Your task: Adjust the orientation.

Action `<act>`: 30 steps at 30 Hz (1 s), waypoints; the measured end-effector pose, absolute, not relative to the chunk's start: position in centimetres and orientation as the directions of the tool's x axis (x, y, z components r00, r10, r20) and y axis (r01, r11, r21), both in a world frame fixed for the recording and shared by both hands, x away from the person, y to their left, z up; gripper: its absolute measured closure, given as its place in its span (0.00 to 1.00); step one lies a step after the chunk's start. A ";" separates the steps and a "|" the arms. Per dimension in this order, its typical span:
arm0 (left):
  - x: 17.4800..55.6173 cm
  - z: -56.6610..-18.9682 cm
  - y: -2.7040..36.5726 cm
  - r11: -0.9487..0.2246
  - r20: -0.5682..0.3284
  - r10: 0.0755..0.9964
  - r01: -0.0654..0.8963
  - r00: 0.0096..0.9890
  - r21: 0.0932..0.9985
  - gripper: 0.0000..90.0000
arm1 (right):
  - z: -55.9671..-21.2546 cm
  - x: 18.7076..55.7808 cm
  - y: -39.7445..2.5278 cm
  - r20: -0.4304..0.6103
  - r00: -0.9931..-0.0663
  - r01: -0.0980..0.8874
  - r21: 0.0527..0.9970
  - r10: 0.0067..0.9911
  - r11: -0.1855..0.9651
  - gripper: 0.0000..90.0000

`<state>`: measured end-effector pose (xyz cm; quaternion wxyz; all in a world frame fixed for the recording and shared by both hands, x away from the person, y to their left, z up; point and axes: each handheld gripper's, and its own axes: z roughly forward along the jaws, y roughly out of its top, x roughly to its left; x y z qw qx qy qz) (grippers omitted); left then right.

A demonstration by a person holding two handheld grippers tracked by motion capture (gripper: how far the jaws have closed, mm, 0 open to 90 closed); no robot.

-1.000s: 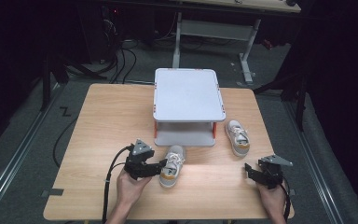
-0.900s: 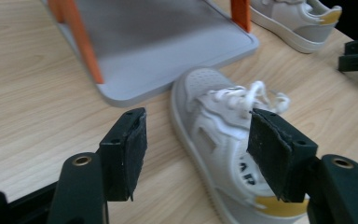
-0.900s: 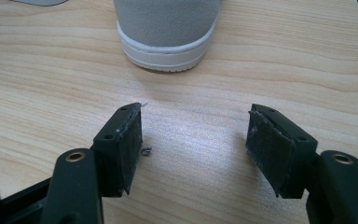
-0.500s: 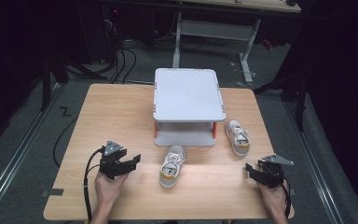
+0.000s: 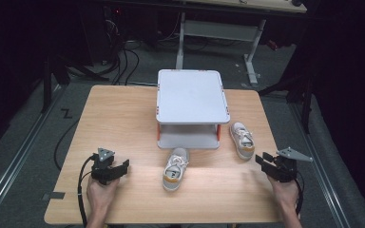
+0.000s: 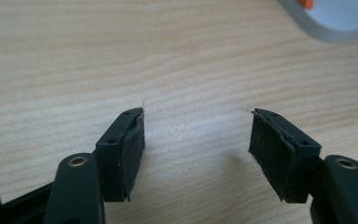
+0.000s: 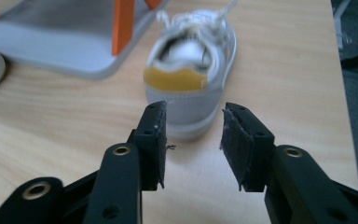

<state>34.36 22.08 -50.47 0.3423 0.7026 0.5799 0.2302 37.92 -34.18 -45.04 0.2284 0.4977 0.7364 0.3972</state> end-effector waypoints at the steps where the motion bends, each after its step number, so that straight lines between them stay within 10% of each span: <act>1: 34.4 -50.5 22.1 -0.105 -0.062 0.972 0.654 0.227 0.749 0.39 | -44.7 38.4 -34.1 0.055 -0.404 0.551 0.812 0.913 0.195 0.68; 16: 34.3 -50.6 22.5 -0.047 -0.120 0.970 0.648 0.210 0.761 0.38 | -43.6 46.4 -29.7 -0.106 -0.391 0.642 0.680 0.914 0.354 0.66; 30: 34.3 -50.6 22.6 -0.038 -0.131 0.969 0.649 0.210 0.760 0.38 | -43.8 47.2 -30.1 -0.140 -0.373 0.661 0.653 0.917 0.369 0.88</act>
